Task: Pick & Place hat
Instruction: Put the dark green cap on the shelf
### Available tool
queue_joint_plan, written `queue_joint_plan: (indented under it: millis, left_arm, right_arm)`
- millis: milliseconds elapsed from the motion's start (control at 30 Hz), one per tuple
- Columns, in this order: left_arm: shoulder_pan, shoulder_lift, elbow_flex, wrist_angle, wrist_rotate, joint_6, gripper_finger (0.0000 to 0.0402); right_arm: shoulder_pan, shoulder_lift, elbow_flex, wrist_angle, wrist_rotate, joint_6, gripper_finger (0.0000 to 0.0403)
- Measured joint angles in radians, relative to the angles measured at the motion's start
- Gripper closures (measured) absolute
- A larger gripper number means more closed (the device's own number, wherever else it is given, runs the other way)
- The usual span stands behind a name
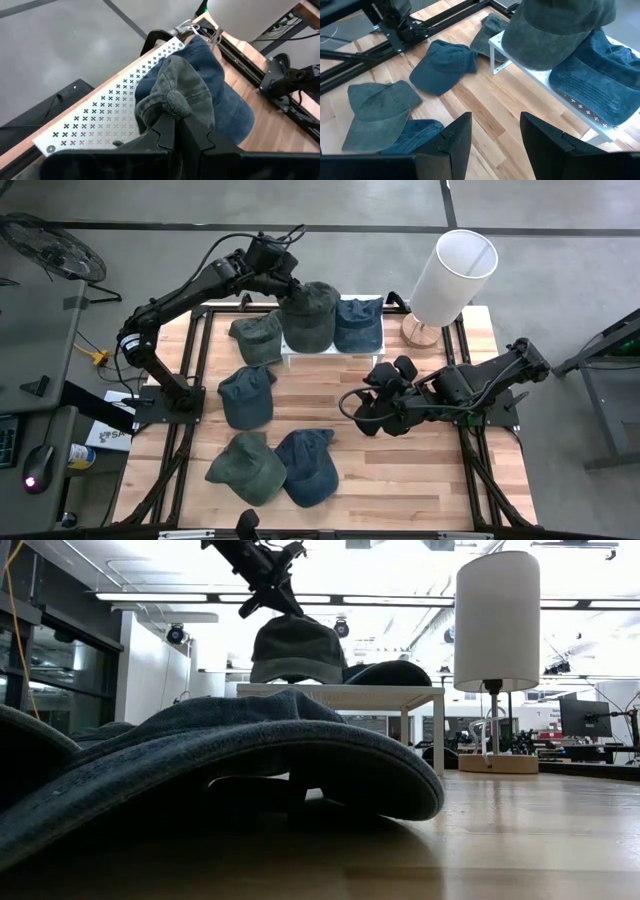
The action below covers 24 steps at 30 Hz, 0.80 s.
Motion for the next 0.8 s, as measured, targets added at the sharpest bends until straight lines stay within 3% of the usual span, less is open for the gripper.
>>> queue_joint_plan:
  millis: [167, 467, 800]
  left_arm:
    - [0.000, 0.000, 0.000, 0.000, -0.003, 0.006, 0.0395]
    - [-0.001, 0.000, 0.000, -0.005, -0.002, 0.044, 0.0341]
    - [-0.001, 0.000, 0.000, -0.005, -0.002, 0.114, 0.0333]
  right_arm:
    - [-0.010, 0.000, 0.000, -0.031, 0.002, 0.023, 0.0242]
    - [-0.019, 0.000, 0.000, -0.031, 0.001, 0.030, 0.0242]
    - [-0.019, 0.000, 0.000, -0.031, 0.001, 0.023, 0.0242]
